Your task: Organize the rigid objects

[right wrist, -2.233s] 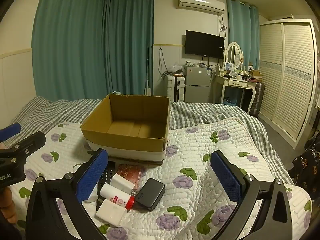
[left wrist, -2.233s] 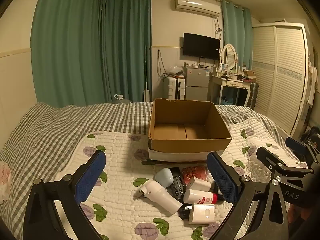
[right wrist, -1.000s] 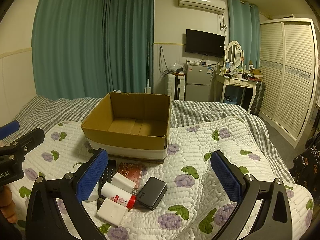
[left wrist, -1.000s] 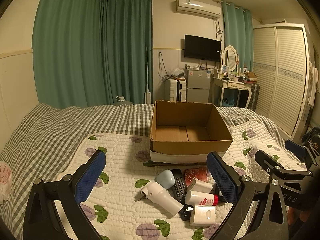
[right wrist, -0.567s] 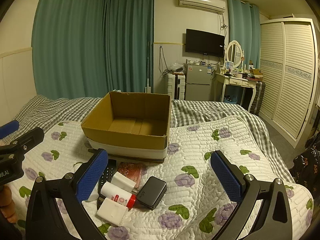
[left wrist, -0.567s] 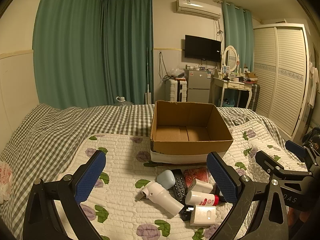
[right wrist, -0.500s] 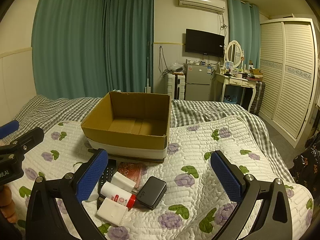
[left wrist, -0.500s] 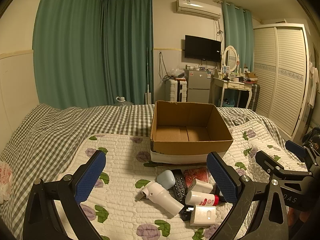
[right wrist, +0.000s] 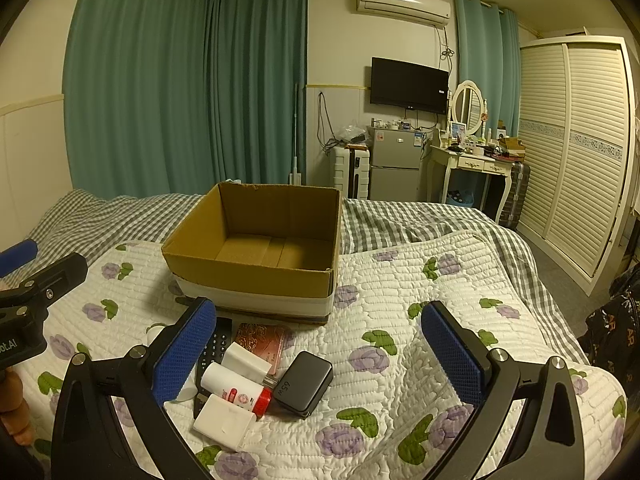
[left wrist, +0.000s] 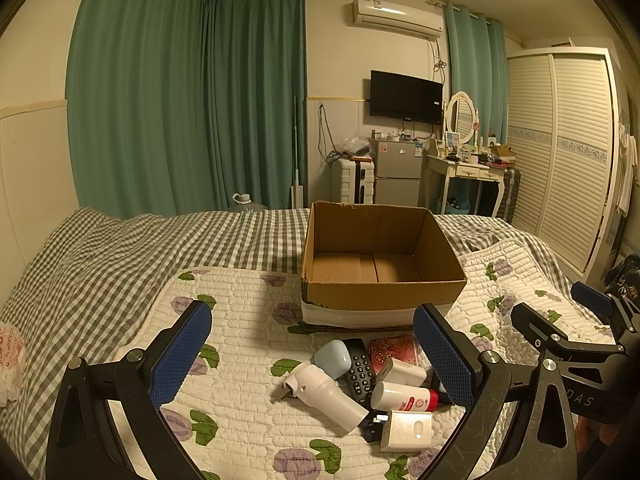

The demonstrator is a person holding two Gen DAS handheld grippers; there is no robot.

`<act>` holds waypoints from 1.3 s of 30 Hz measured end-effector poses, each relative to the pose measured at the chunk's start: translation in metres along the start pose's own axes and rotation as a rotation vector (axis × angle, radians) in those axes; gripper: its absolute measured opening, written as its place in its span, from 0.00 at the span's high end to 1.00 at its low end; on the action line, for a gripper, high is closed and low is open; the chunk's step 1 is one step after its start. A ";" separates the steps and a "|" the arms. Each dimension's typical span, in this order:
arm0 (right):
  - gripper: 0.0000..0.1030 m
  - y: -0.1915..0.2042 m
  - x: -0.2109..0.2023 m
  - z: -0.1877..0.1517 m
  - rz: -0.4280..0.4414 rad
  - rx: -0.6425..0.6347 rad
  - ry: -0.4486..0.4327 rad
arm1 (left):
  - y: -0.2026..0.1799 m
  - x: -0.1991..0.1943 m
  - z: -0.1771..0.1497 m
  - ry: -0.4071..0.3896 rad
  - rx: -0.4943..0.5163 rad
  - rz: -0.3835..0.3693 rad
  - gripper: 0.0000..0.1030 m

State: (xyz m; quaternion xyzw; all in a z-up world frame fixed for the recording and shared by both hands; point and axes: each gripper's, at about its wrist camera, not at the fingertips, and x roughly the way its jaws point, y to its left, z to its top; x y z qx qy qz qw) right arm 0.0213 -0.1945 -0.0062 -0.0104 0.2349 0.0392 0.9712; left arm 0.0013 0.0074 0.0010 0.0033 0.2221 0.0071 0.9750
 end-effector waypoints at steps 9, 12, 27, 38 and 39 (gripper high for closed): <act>0.00 0.000 0.000 -0.001 -0.002 -0.001 0.000 | 0.000 0.000 0.001 -0.001 0.000 -0.001 0.00; 0.00 0.000 0.000 0.000 -0.001 0.000 -0.001 | 0.001 -0.001 0.002 -0.003 0.000 -0.002 0.00; 0.00 0.000 0.019 0.010 -0.017 -0.090 0.047 | -0.002 0.020 -0.008 0.052 0.007 0.020 0.00; 0.00 -0.014 0.077 -0.030 -0.019 -0.085 0.223 | -0.008 0.107 -0.064 0.334 -0.009 0.125 0.03; 0.00 -0.015 0.080 -0.032 -0.014 -0.081 0.235 | -0.009 0.113 -0.068 0.344 -0.009 0.134 0.03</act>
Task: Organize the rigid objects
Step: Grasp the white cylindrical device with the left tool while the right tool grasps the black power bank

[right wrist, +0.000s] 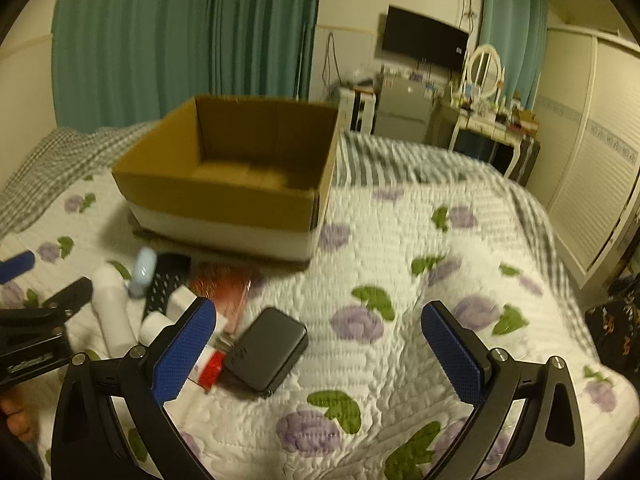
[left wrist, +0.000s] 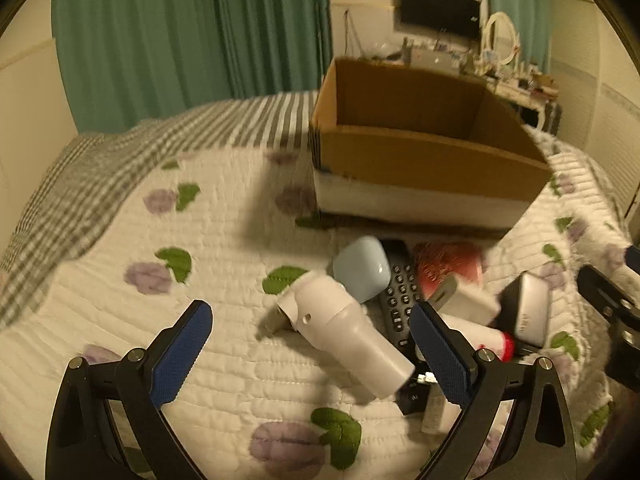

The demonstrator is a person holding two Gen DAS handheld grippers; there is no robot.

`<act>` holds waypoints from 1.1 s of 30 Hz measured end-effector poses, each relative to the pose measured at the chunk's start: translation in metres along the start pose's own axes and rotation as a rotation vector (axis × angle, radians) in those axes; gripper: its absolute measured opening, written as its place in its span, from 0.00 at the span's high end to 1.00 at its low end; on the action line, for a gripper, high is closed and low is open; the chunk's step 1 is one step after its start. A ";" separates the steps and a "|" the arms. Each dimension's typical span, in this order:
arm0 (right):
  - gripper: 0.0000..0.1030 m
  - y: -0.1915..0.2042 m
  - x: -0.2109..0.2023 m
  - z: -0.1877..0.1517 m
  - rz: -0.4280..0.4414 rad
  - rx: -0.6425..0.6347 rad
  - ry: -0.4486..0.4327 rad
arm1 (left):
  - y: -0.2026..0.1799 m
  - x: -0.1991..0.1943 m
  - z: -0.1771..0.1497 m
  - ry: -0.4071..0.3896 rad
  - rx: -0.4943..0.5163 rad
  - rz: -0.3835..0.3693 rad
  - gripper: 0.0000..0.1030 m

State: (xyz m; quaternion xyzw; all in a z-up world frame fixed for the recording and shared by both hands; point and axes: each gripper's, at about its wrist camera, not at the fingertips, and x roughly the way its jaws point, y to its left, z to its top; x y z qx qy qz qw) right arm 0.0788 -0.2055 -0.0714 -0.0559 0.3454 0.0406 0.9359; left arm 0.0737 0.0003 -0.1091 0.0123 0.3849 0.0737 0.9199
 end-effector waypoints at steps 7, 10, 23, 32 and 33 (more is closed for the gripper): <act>0.00 -0.003 0.016 -0.006 0.021 0.007 0.051 | 0.002 0.043 -0.004 0.120 -0.058 0.045 0.11; 0.00 -0.003 0.022 -0.007 0.015 0.012 0.075 | 0.001 0.050 -0.005 0.156 -0.067 -0.009 0.29; 0.07 0.015 0.069 -0.015 0.007 -0.010 0.225 | 0.003 -0.006 0.003 0.024 -0.044 -0.122 0.35; 0.38 0.025 0.095 -0.020 0.067 0.027 0.295 | 0.018 -0.028 0.013 -0.047 -0.076 -0.181 0.35; 0.39 0.026 0.093 -0.020 0.086 0.020 0.291 | 0.019 -0.029 0.013 -0.049 -0.077 -0.181 0.35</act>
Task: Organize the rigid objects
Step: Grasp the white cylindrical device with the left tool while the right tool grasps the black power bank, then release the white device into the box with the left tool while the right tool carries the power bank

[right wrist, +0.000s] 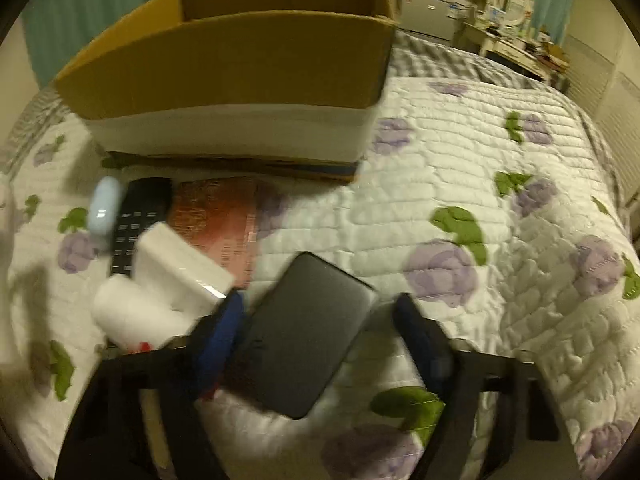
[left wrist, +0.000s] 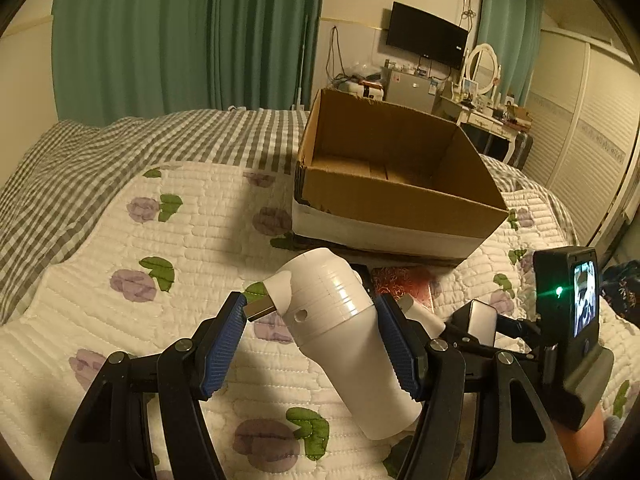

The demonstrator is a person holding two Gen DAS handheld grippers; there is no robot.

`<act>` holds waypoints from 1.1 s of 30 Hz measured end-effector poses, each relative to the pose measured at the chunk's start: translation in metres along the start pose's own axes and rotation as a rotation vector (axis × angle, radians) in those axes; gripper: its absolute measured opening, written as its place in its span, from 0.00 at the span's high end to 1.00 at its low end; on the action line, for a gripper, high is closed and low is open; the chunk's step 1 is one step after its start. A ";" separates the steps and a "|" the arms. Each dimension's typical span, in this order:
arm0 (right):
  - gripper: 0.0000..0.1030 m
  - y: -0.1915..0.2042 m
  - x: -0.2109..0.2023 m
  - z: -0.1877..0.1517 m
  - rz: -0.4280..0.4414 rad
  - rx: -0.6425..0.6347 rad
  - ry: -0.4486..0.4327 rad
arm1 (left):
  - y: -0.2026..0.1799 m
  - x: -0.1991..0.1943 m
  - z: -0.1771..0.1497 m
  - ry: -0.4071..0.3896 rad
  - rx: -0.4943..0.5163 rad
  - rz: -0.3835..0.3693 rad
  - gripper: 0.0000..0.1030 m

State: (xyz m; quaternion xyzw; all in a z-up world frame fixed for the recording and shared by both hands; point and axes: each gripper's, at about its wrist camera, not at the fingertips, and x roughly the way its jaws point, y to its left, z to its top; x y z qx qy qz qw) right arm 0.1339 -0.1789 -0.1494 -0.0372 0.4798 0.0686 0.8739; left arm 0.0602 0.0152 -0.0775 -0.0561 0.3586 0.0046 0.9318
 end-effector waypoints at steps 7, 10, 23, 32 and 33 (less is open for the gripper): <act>0.55 -0.003 -0.028 -0.007 0.062 -0.005 -0.059 | -0.004 -0.023 0.003 -0.042 0.013 0.001 0.35; 0.58 -0.004 -0.043 -0.008 0.081 -0.021 -0.088 | -0.009 -0.033 0.002 -0.055 0.025 0.000 0.35; 0.60 0.003 -0.138 0.031 0.158 -0.080 -0.311 | -0.024 -0.067 0.049 -0.145 0.082 -0.003 0.35; 0.60 -0.002 -0.162 0.111 0.175 -0.131 -0.423 | -0.034 -0.017 0.124 -0.153 0.129 -0.019 0.35; 0.60 -0.002 -0.157 0.117 0.174 -0.132 -0.421 | -0.035 -0.009 0.126 -0.146 0.133 -0.023 0.35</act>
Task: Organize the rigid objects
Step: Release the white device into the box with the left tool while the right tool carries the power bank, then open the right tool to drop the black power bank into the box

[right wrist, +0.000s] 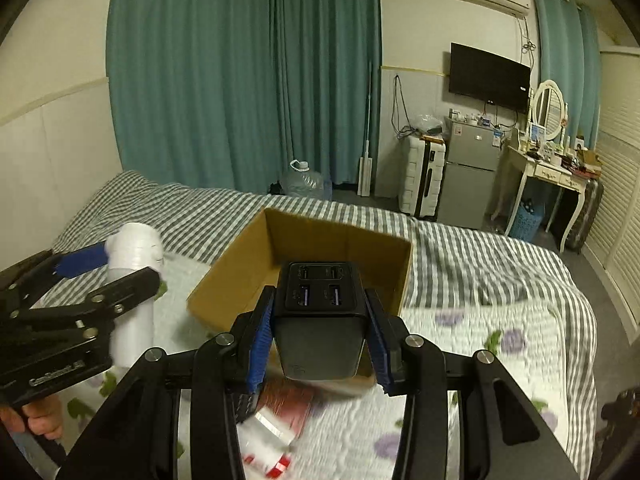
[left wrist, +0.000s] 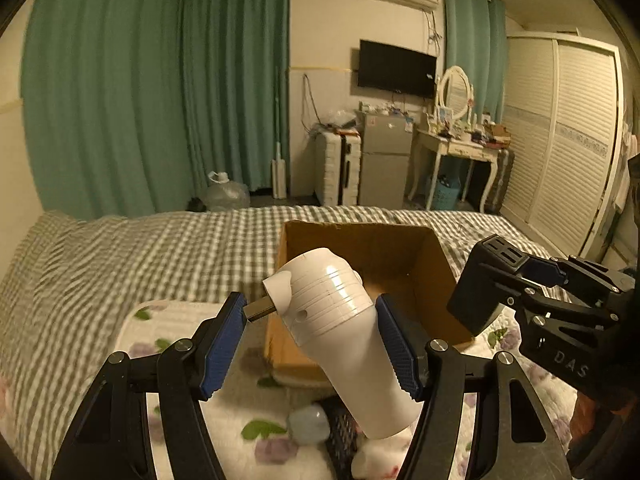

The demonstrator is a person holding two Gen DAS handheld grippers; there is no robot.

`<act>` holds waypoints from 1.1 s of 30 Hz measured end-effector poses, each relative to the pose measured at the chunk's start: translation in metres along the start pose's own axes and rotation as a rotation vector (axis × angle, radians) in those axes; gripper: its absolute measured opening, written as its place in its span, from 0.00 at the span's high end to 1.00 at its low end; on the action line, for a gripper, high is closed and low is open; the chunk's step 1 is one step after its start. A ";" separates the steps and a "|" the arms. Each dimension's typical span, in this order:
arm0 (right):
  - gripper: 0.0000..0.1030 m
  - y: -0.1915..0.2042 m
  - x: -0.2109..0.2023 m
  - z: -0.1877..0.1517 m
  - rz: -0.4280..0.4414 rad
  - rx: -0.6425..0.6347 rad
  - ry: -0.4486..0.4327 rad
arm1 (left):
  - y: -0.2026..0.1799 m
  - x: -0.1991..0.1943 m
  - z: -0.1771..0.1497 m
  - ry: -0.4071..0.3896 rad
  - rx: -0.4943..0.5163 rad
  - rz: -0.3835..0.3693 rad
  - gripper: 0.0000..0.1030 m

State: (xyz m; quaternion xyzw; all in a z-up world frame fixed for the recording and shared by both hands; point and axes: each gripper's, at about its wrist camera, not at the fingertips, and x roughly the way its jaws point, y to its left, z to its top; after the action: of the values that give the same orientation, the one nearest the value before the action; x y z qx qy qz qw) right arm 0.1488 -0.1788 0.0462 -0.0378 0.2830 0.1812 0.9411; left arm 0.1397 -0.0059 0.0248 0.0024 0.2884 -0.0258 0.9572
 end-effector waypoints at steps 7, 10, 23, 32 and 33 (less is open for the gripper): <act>0.60 -0.017 0.064 0.002 0.004 0.015 0.068 | -0.012 0.075 -0.008 0.074 0.070 -0.030 0.35; 0.60 -0.026 0.088 -0.008 0.007 0.018 0.110 | -0.014 0.092 -0.015 0.088 0.076 -0.044 0.35; 0.60 -0.043 0.126 -0.024 -0.010 0.023 0.179 | 0.000 0.099 -0.008 0.060 0.053 -0.012 0.33; 0.19 -0.050 0.108 -0.017 -0.025 0.077 0.089 | 0.006 0.060 -0.014 0.038 0.031 0.009 0.32; 0.19 -0.049 0.101 -0.016 -0.030 0.082 0.076 | 0.005 0.054 -0.015 0.039 0.027 0.013 0.32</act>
State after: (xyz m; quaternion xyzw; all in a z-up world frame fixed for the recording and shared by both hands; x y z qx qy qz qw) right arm 0.2365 -0.1951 -0.0244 -0.0103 0.3249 0.1537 0.9331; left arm 0.1769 -0.0027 -0.0179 0.0178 0.3066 -0.0234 0.9514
